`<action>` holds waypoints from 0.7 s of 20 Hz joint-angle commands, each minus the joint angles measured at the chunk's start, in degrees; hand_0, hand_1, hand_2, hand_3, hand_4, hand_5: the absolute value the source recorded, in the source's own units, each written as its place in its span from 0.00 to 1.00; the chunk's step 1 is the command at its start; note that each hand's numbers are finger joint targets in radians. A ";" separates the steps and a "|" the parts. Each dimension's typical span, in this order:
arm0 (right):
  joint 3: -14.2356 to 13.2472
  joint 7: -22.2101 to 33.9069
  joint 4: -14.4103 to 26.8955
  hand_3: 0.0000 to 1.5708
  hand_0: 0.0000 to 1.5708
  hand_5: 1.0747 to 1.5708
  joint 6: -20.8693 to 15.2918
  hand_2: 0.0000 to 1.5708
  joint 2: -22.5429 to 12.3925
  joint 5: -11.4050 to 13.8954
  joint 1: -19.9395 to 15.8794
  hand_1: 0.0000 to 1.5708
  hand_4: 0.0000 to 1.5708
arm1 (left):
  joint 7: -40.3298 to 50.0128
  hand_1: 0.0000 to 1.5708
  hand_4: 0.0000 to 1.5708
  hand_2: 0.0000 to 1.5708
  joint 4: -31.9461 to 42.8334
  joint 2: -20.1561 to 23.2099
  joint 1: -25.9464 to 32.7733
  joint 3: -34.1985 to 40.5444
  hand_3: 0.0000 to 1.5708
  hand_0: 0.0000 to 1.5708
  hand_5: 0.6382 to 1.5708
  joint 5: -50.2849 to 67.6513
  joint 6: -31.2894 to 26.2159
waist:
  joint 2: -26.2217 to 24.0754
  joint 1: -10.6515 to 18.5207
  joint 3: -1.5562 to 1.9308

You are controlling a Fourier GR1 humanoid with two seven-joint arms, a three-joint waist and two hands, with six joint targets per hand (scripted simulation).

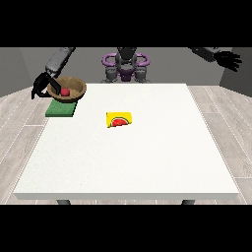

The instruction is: Pick the cup and pour the ball into the bowl, then pick the bowl and place it on the pad

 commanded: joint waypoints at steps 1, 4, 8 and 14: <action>1.33 0.82 0.01 0.00 1.00 0.99 -3.10 1.00 2.56 1.18 -1.74 1.00 0.48 | 1.57 0.00 0.76 0.00 4.43 3.65 -2.18 1.56 0.00 0.00 0.98 1.22 -1.51 | -0.78 -1.06 0.00; -4.58 -0.78 6.59 0.45 1.00 0.98 -2.96 1.00 -3.77 -1.08 -1.60 1.00 0.00 | 1.81 0.00 0.76 0.00 0.58 3.27 -0.65 1.76 0.00 0.00 0.99 2.81 -2.86 | 1.21 1.19 0.06; -4.72 0.43 10.03 0.70 0.54 0.88 -2.46 0.56 -5.35 -1.10 -4.95 0.54 0.00 | -0.64 0.00 0.75 0.00 -0.19 3.10 -0.54 1.30 0.00 0.00 0.98 1.90 -2.35 | 3.34 2.23 0.03; -3.71 -1.97 11.62 0.08 0.00 0.64 0.24 0.12 -3.89 -1.72 -6.46 0.00 0.00 | 0.25 0.00 0.75 0.00 0.31 3.08 -1.05 0.83 0.00 0.00 0.98 1.91 -1.56 | 2.42 1.01 0.03</action>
